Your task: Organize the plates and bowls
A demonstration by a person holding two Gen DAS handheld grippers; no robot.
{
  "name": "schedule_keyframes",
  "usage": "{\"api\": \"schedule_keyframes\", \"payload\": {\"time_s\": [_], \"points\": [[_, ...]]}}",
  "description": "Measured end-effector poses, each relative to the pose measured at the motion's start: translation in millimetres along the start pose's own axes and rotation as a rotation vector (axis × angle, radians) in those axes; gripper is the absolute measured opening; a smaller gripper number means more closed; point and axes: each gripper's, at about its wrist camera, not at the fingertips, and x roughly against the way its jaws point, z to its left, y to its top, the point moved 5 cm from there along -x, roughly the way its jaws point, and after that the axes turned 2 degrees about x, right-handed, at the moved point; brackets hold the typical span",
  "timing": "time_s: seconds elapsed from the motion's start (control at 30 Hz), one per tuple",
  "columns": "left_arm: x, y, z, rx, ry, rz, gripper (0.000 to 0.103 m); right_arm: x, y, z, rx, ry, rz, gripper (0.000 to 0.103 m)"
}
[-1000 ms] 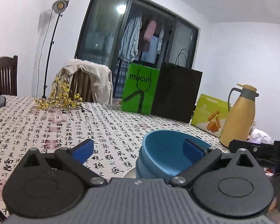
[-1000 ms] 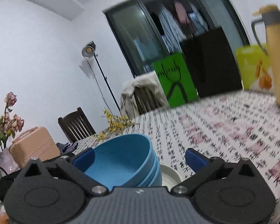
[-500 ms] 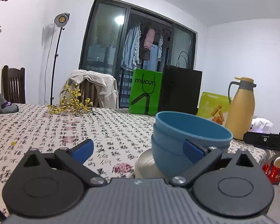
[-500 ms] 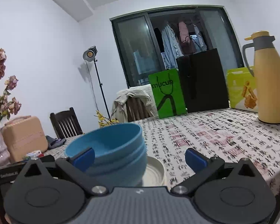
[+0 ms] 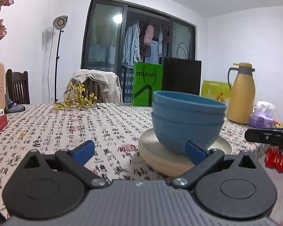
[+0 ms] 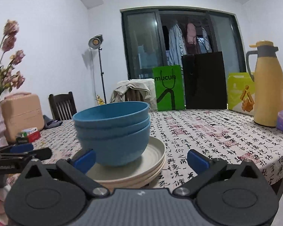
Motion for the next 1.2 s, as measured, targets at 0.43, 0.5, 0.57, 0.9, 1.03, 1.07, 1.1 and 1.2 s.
{"api": "schedule_keyframes", "payload": {"time_s": [0.43, 0.5, 0.57, 0.9, 1.03, 1.07, 1.1, 1.2], "points": [[4, -29, -20, -0.022, -0.016, 0.084, 0.103, 26, -41, 23, 0.108, -0.003, 0.035, 0.103], [8, -29, -21, -0.025, -0.006, 0.072, 0.103, 27, -46, 30, 0.122, 0.011, 0.043, 0.103], [11, -28, -20, -0.023, 0.002, 0.061, 0.103, 29, -46, 32, 0.122, 0.021, 0.037, 0.103], [18, -27, -20, -0.018, 0.003, 0.04, 0.103, 36, -41, 24, 0.064, 0.001, 0.0, 0.103], [19, -27, -20, -0.014, 0.003, 0.038, 0.103, 38, -42, 21, 0.05, -0.003, -0.005, 0.103], [20, -27, -20, -0.013, 0.002, 0.038, 0.103, 38, -42, 21, 0.047, -0.004, -0.006, 0.103], [20, -28, -20, -0.011, 0.002, 0.041, 0.103, 38, -41, 20, 0.044, -0.005, -0.007, 0.103], [21, -28, -21, -0.013, 0.001, 0.045, 0.103, 39, -41, 18, 0.034, -0.007, -0.011, 0.103]]}}
